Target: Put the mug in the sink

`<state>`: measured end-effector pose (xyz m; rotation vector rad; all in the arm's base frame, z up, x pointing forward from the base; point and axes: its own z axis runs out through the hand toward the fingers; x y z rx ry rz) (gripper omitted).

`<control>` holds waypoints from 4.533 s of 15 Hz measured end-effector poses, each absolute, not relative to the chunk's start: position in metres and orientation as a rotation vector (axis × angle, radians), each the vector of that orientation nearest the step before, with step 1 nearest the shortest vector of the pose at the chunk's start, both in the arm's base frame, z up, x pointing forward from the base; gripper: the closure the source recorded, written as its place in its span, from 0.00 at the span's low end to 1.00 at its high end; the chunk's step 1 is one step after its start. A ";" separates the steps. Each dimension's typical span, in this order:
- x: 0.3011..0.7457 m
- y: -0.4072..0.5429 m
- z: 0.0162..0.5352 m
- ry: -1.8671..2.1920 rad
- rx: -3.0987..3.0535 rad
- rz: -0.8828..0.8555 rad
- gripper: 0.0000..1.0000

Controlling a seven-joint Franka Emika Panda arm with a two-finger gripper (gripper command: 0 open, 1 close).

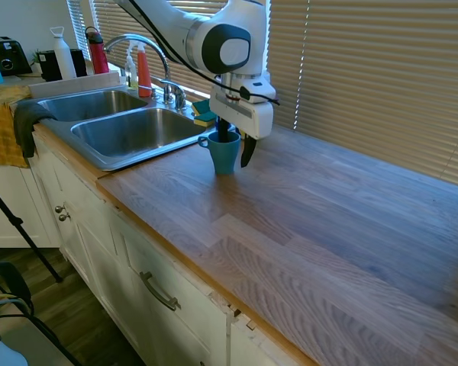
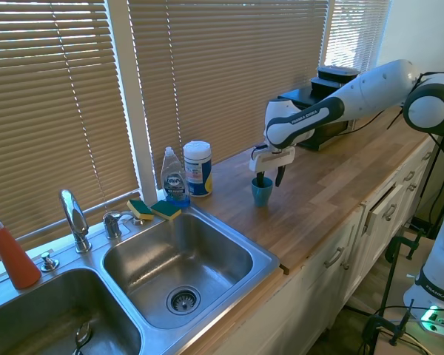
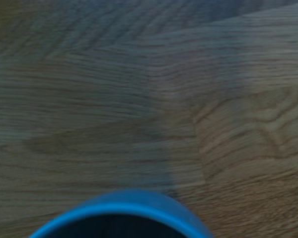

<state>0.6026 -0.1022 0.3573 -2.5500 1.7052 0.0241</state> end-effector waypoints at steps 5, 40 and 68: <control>0.603 -0.102 0.348 1.705 -2.550 0.053 1.00; 0.645 0.247 0.395 1.091 -2.754 0.026 1.00; 0.756 0.274 0.163 1.230 -2.693 0.071 0.00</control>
